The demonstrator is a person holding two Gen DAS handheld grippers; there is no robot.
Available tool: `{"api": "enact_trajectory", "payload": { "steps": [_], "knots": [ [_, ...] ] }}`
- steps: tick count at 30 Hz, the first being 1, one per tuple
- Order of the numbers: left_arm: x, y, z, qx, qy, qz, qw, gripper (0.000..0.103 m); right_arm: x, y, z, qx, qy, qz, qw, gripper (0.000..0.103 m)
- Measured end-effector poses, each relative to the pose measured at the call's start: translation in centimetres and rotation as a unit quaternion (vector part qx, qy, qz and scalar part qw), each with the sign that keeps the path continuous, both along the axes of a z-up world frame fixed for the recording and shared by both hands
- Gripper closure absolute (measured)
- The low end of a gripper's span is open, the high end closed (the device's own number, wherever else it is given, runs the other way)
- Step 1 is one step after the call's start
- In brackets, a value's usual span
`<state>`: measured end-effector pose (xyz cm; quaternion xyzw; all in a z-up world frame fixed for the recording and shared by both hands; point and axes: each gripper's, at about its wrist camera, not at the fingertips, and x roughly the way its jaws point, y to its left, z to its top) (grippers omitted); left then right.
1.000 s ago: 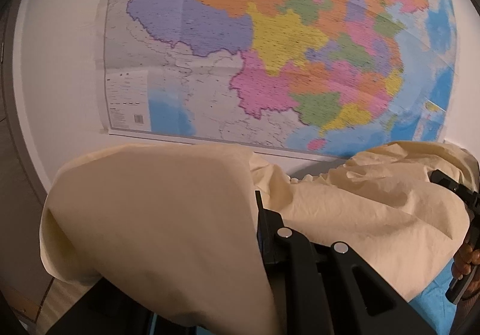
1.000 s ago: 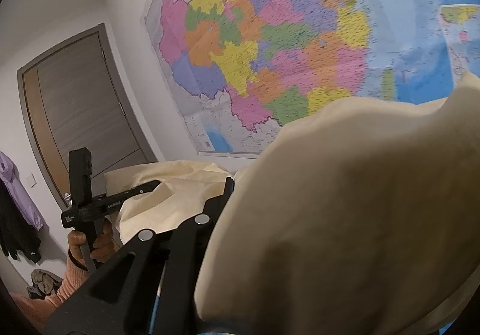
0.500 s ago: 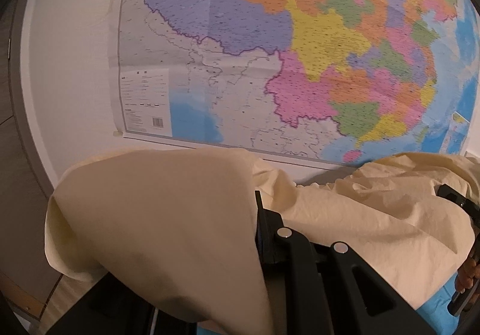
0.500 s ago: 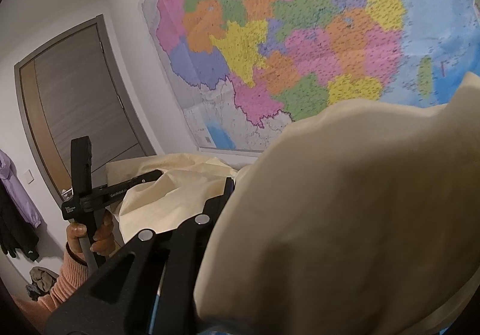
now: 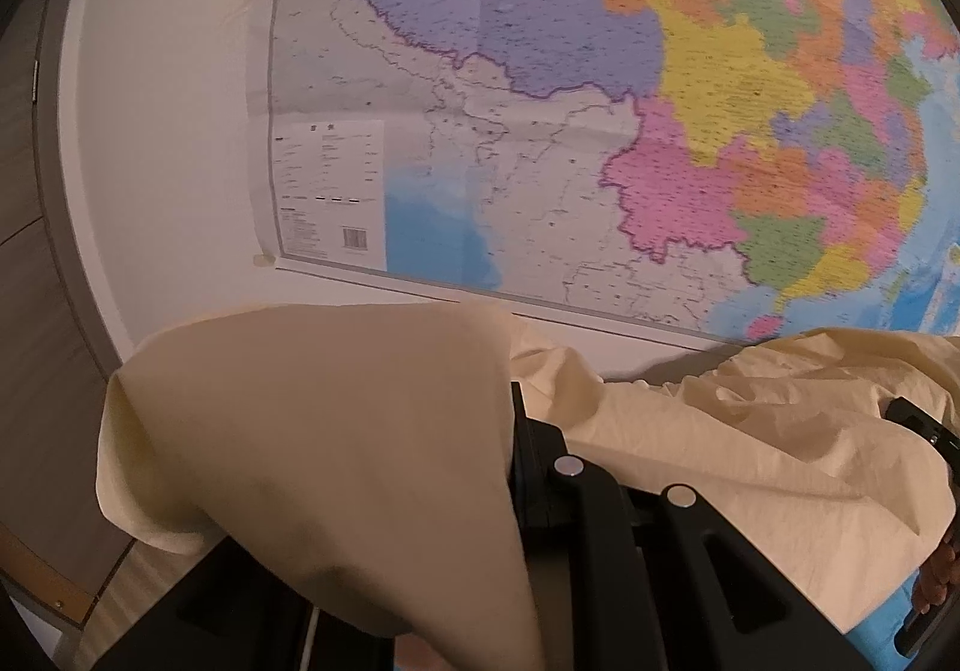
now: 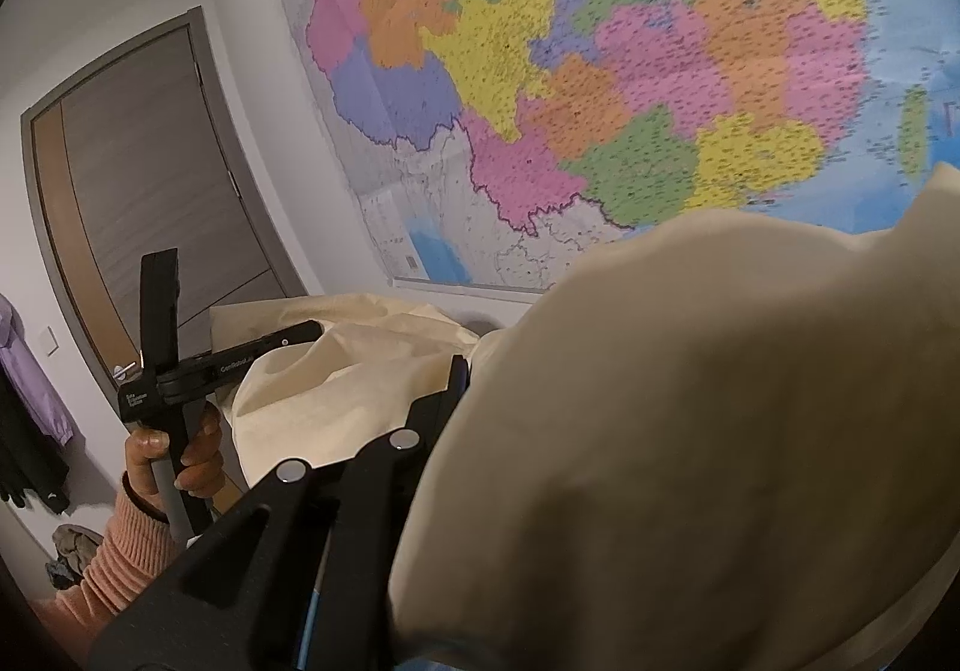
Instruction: Fold large clothes
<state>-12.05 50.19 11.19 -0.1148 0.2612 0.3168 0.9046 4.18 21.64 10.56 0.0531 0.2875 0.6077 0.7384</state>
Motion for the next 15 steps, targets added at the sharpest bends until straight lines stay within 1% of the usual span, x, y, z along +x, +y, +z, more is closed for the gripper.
{"api": "enact_trajectory", "payload": {
  "steps": [10, 12, 15],
  "knots": [
    [0.6, 2.5, -1.1, 0.005, 0.006, 0.018, 0.9998, 0.092, 0.4, 2.4, -2.2, -0.011, 0.007, 0.004, 1.0, 0.09],
    [0.8, 3.1, -1.6, 0.0, 0.009, 0.021, 0.9997, 0.092, 0.4, 2.9, -2.7, -0.014, 0.003, 0.003, 1.0, 0.09],
    [1.1, 4.5, -2.3, -0.014, 0.002, 0.023, 0.9996, 0.092, 0.3, 3.7, -3.4, -0.016, 0.001, 0.002, 1.0, 0.091]
  ]
}}
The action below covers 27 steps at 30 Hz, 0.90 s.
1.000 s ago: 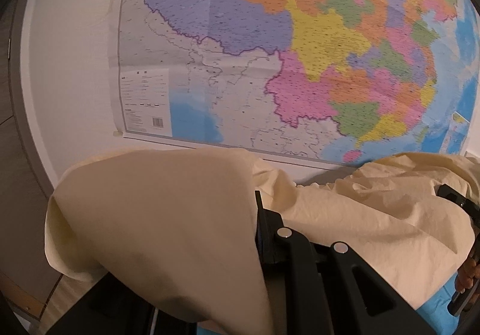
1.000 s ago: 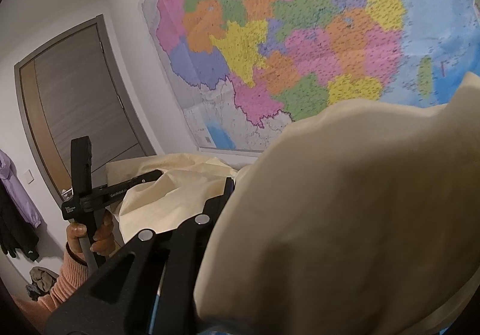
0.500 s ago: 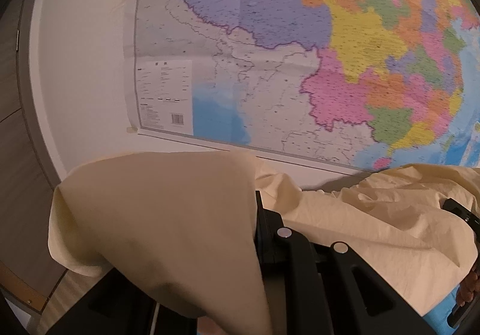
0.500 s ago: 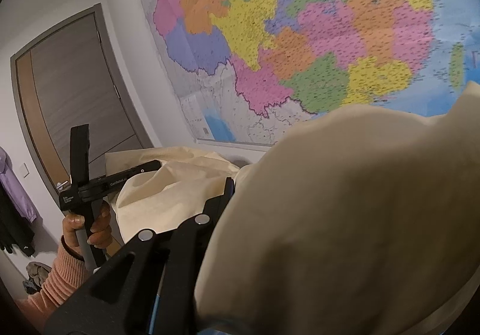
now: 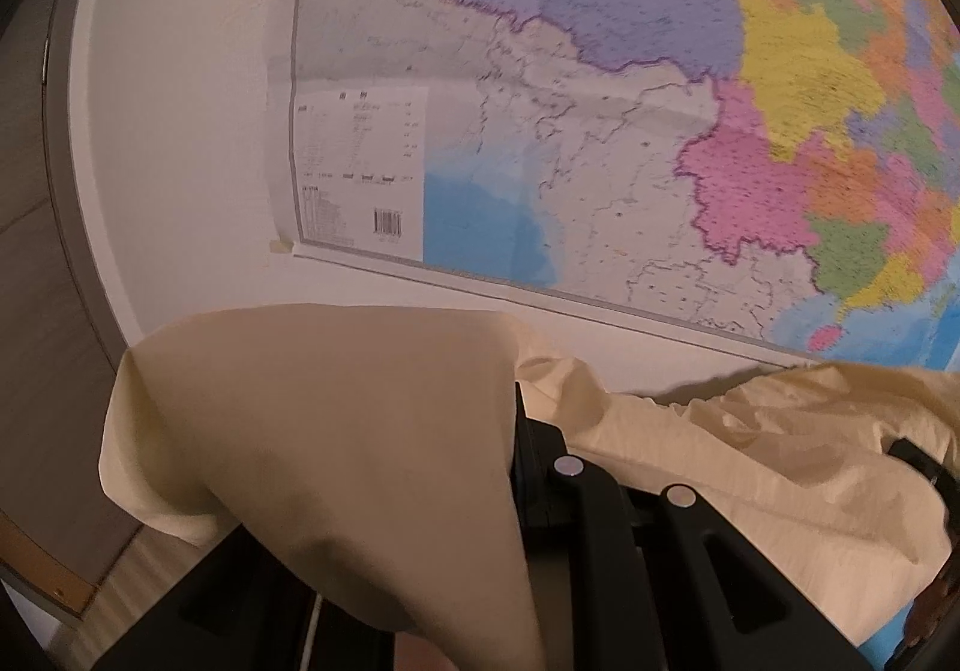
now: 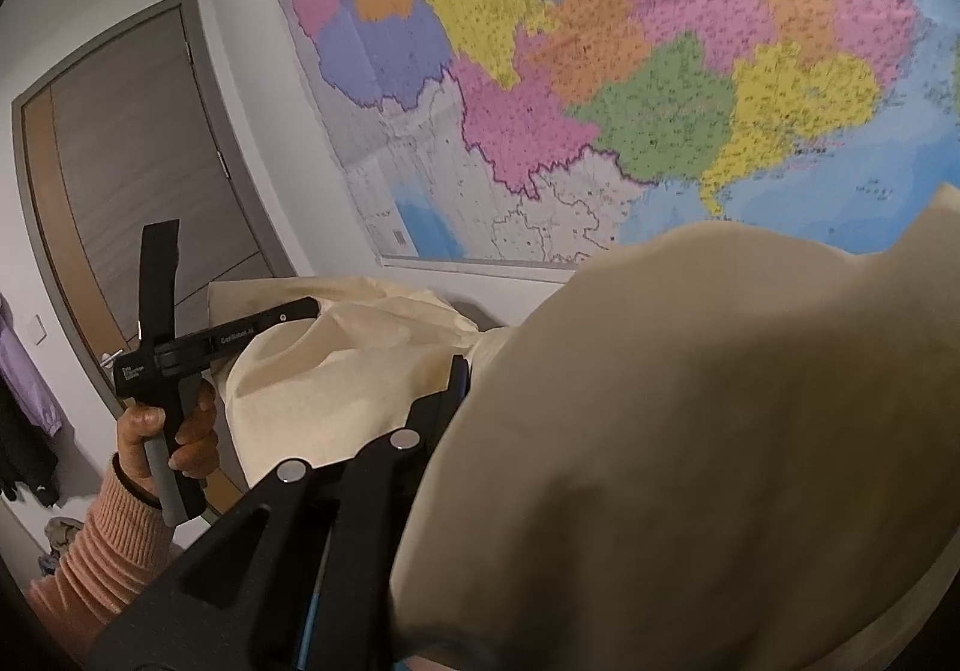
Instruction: Fold large clothes
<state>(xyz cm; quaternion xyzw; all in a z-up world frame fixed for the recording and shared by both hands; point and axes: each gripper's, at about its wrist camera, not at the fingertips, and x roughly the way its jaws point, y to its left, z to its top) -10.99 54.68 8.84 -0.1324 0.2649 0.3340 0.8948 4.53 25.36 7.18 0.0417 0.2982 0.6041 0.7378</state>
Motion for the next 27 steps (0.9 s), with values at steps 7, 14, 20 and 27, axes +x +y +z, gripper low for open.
{"api": "enact_trajectory", "payload": {
  "steps": [7, 14, 20, 27],
  "knots": [
    [0.5, 3.1, -2.3, 0.003, -0.014, 0.005, 0.9999, 0.091, -1.4, 1.9, -1.4, -0.004, -0.042, 0.0, 0.999, 0.091],
    [-1.0, 6.1, -10.9, -0.059, 0.032, 0.038, 0.997, 0.084, -4.7, 2.6, -9.4, -0.079, 0.007, 0.073, 0.994, 0.083],
    [-2.4, 6.7, -13.4, -0.097, 0.036, 0.05, 0.9934, 0.075, -2.5, -1.3, -9.5, -0.066, 0.104, 0.095, 0.988, 0.043],
    [-2.0, 7.2, -13.6, -0.107, 0.045, 0.06, 0.9914, 0.073, 1.3, -11.0, -9.1, -0.028, 0.18, 0.038, 0.983, 0.032]
  ]
}}
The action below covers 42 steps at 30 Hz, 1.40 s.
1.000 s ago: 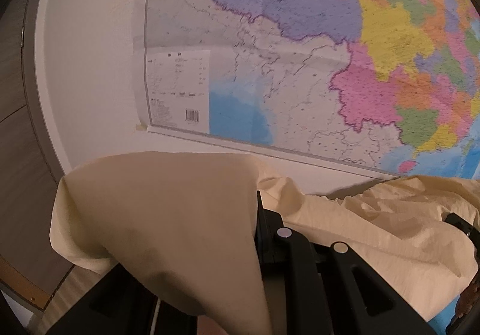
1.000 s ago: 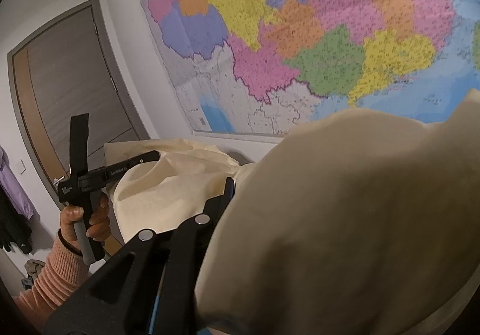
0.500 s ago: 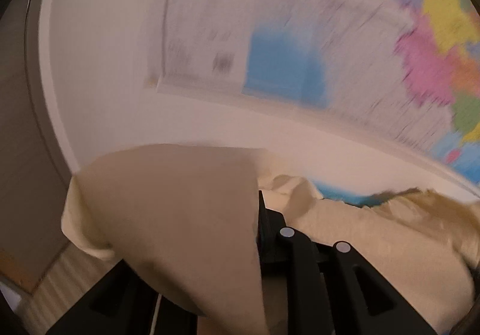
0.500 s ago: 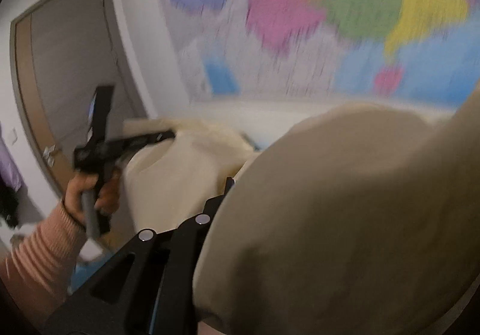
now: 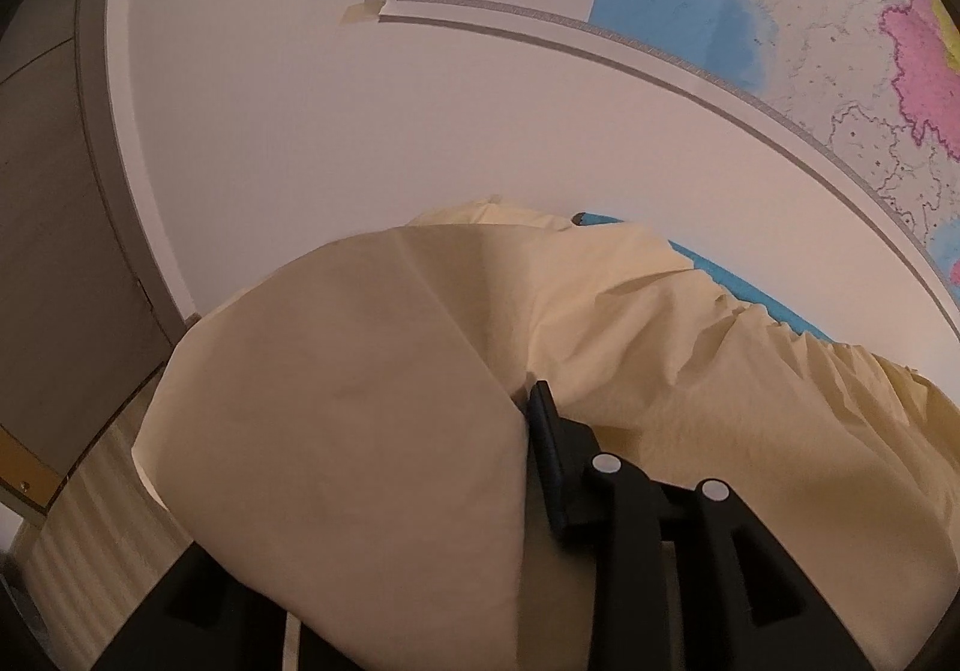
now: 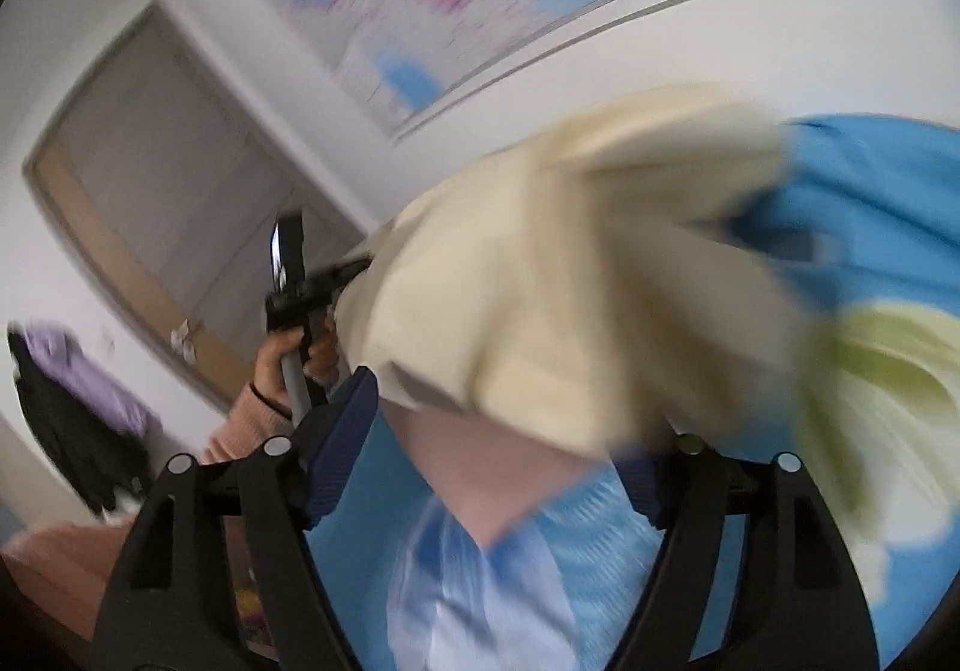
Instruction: Fold large clothes
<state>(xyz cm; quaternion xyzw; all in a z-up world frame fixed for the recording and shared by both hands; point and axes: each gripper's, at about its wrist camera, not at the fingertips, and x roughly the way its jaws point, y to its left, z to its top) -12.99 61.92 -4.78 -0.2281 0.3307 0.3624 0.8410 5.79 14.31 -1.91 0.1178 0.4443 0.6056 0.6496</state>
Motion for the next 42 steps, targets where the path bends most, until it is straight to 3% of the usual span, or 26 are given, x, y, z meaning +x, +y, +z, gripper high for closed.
{"api": "enact_trajectory", "payload": {
  "steps": [2, 4, 6, 9, 11, 12, 14, 16, 20, 23, 26, 29, 34, 36, 38, 42],
  "knots": [
    [0.4, -0.1, 0.1, 0.005, 0.01, 0.002, 0.9999, 0.073, 1.2, -1.9, -0.2, 0.001, 0.008, -0.034, 0.999, 0.033],
    [0.8, 0.0, 0.3, 0.013, 0.017, 0.005, 0.9998, 0.073, 1.5, -2.0, -0.4, -0.011, 0.004, -0.041, 0.999, 0.041],
    [1.2, -0.1, 0.5, 0.022, 0.024, 0.011, 0.9994, 0.073, 0.5, -0.6, -0.4, -0.02, -0.029, -0.018, 0.999, 0.069],
    [1.3, 0.5, 0.3, 0.011, 0.029, 0.029, 0.9991, 0.071, -1.9, 1.2, -0.8, -0.061, -0.083, 0.028, 0.994, 0.087],
    [1.3, 0.6, 0.3, 0.008, 0.041, 0.04, 0.9983, 0.068, -2.9, 2.2, -2.1, -0.103, -0.095, 0.058, 0.989, 0.089],
    [1.3, 0.4, 0.4, 0.01, 0.045, 0.043, 0.998, 0.066, -3.3, 2.5, -2.8, -0.131, -0.098, 0.071, 0.984, 0.089],
    [1.1, -0.5, 1.0, 0.015, 0.054, 0.051, 0.9971, 0.061, -3.5, 1.8, -2.7, -0.144, -0.113, 0.069, 0.981, 0.089],
    [0.3, -1.9, 1.7, 0.034, 0.06, 0.057, 0.996, 0.052, -3.1, 1.4, -1.9, -0.149, -0.121, 0.061, 0.979, 0.081],
    [-2.1, -4.9, 3.8, 0.077, 0.045, 0.07, 0.9935, 0.048, -1.7, -1.3, 1.6, -0.135, -0.153, 0.014, 0.979, 0.069],
    [-4.4, -7.7, 6.0, 0.129, 0.021, 0.077, 0.9884, 0.041, -0.7, -2.4, 4.2, -0.11, -0.171, -0.016, 0.979, 0.068],
    [-4.5, -10.8, 7.6, 0.164, -0.001, 0.026, 0.9861, 0.038, -0.8, -0.3, 5.8, -0.089, -0.192, -0.009, 0.977, 0.065],
    [-2.5, -14.3, 8.3, 0.161, -0.028, -0.082, 0.983, 0.03, -0.9, 3.8, 5.7, -0.08, -0.189, 0.012, 0.979, 0.061],
    [1.0, -18.7, 6.1, 0.156, -0.002, -0.173, 0.9726, 0.03, -0.2, 8.7, 1.9, -0.145, -0.212, 0.021, 0.966, 0.058],
    [1.5, -19.8, 4.8, 0.136, 0.008, -0.198, 0.9706, 0.028, 2.0, 9.2, -1.3, -0.162, -0.146, 0.017, 0.976, 0.061],
    [2.0, -19.4, 3.6, 0.109, 0.013, -0.2, 0.9737, 0.027, 3.0, 8.6, -2.7, -0.158, -0.107, 0.007, 0.982, 0.061],
    [2.1, -18.8, 2.7, 0.095, 0.006, -0.199, 0.9754, 0.026, 2.5, 7.4, -1.0, -0.159, -0.127, -0.008, 0.979, 0.06]
  ]
}}
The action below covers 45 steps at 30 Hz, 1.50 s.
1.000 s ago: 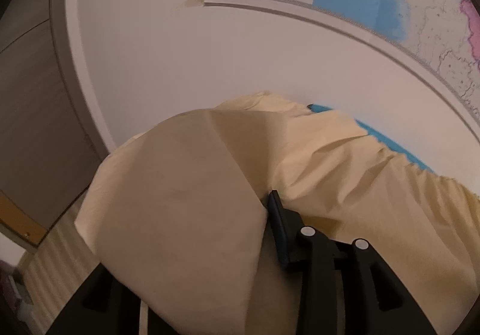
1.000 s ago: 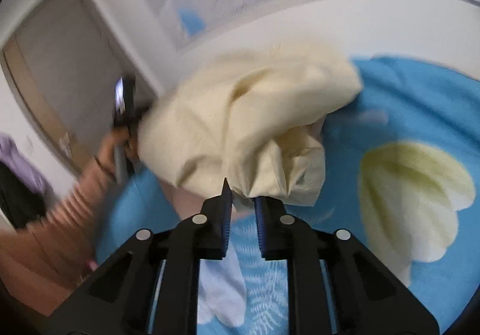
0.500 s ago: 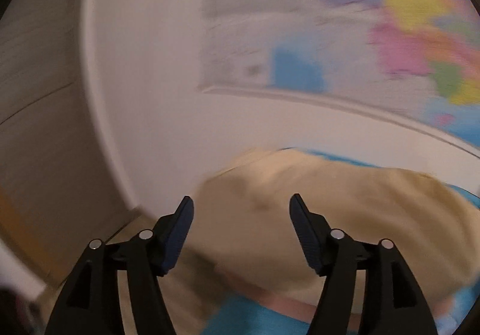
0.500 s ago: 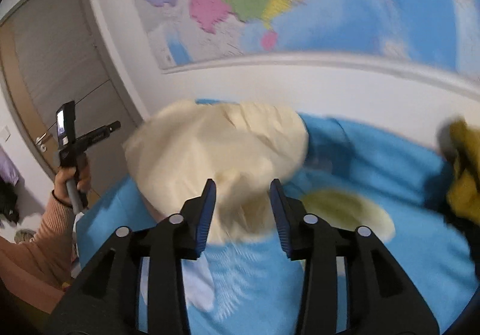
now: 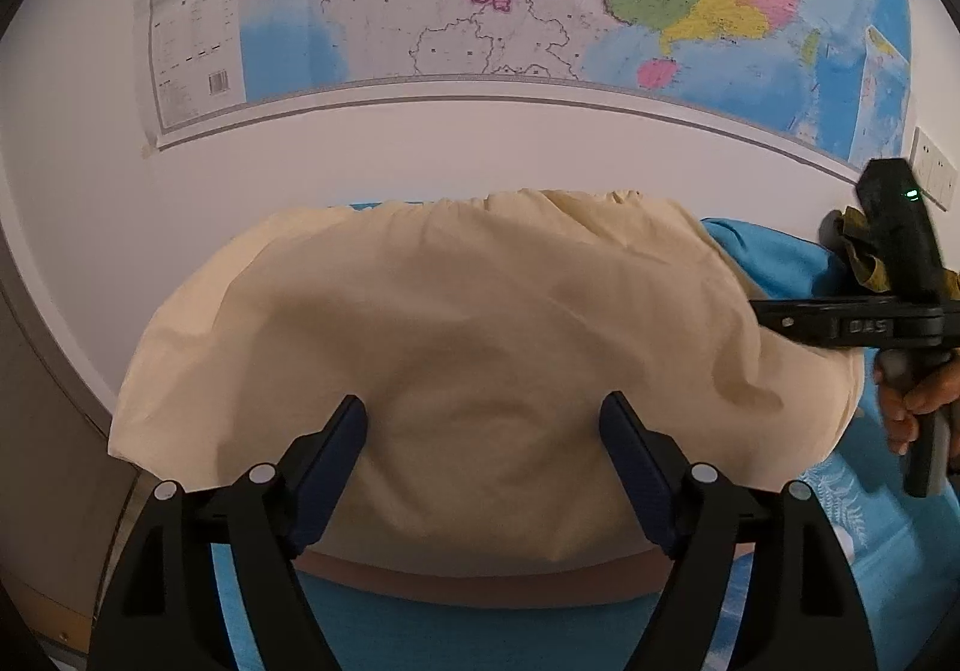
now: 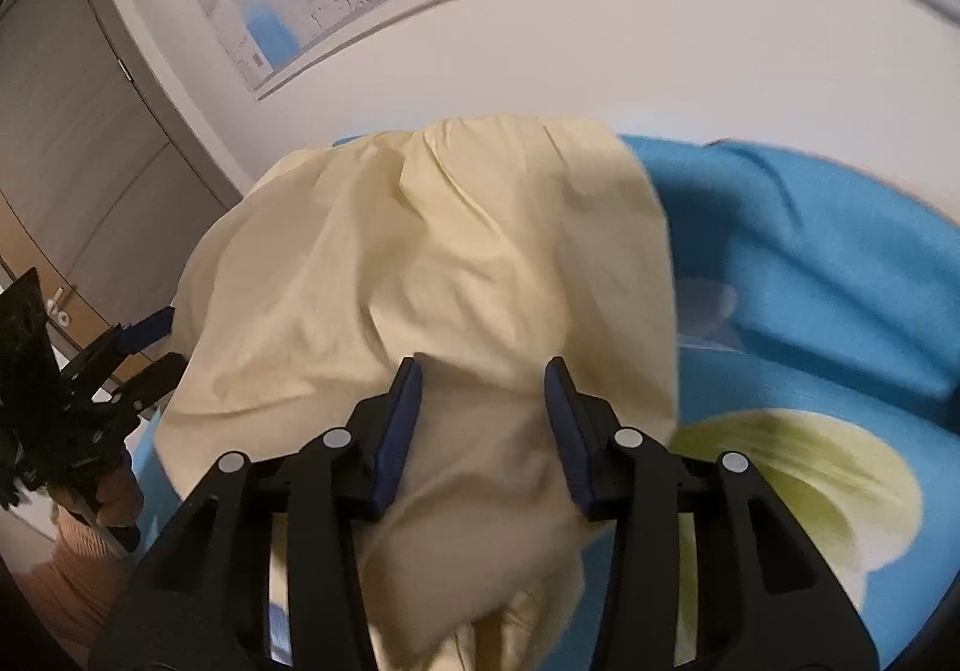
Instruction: Fold large clothes
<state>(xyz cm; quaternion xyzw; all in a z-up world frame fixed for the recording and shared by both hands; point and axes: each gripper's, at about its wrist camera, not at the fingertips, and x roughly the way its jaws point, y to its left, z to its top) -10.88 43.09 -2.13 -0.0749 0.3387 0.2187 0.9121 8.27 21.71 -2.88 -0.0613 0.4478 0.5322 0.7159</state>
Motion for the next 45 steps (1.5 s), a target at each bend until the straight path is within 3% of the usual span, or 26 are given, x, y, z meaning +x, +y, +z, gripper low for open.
{"api": "enact_trajectory", "payload": {
  "steps": [7, 12, 16, 22, 25, 27, 29, 30, 32, 36, 41, 45],
  "knots": [
    [-0.7, -1.1, 0.6, 0.009, -0.002, 0.015, 0.9998, 0.026, -5.1, -1.5, 5.1, 0.07, -0.062, 0.073, 0.993, 0.06],
    [-0.7, -2.0, 0.7, 0.009, -0.002, 0.015, 0.9999, 0.024, -7.2, 0.0, 2.7, 0.017, -0.085, 0.126, 0.988, 0.06],
    [-0.3, -1.8, -0.2, -0.004, 0.009, 0.015, 0.9998, 0.024, -7.0, 0.2, 1.0, -0.006, -0.07, 0.125, 0.99, 0.06],
    [-0.4, -1.8, -0.2, -0.015, 0.007, 0.031, 0.9994, 0.023, -7.2, -1.5, 3.5, 0.033, -0.086, 0.102, 0.99, 0.058],
    [-0.9, -2.7, 0.1, -0.012, 0.0, 0.034, 0.9993, 0.017, -7.7, -2.3, 3.8, 0.052, -0.082, 0.094, 0.991, 0.056],
    [-1.5, -3.8, 0.5, -0.002, -0.004, 0.044, 0.999, 0.008, -8.6, -3.0, 3.7, 0.057, -0.086, 0.087, 0.991, 0.047],
    [-2.0, -4.5, 0.8, 0.001, -0.011, 0.055, 0.9984, 0.007, -9.5, -3.7, 3.7, 0.062, -0.09, 0.082, 0.991, 0.041],
    [-2.5, -5.1, 1.0, 0.001, -0.017, 0.06, 0.9981, 0.007, -10.1, -4.1, 3.5, 0.063, -0.095, 0.078, 0.99, 0.03],
    [-3.4, -6.2, 1.2, 0.0, -0.021, 0.073, 0.9971, 0.007, -11.0, -4.8, 3.4, 0.061, -0.104, 0.063, 0.991, 0.018],
    [-5.0, -7.7, 1.3, -0.017, -0.032, 0.093, 0.995, 0.007, -12.8, -6.0, 2.7, 0.054, -0.115, 0.045, 0.991, 0.013],
    [-6.7, -10.1, 1.1, -0.007, -0.031, 0.11, 0.9934, 0.007, -15.5, -7.7, 2.6, 0.054, -0.141, 0.044, 0.988, 0.008],
    [-7.6, -11.8, 0.8, -0.003, -0.019, 0.116, 0.9931, 0.007, -16.8, -9.3, 2.3, 0.062, -0.126, 0.043, 0.989, 0.006]
  ]
}}
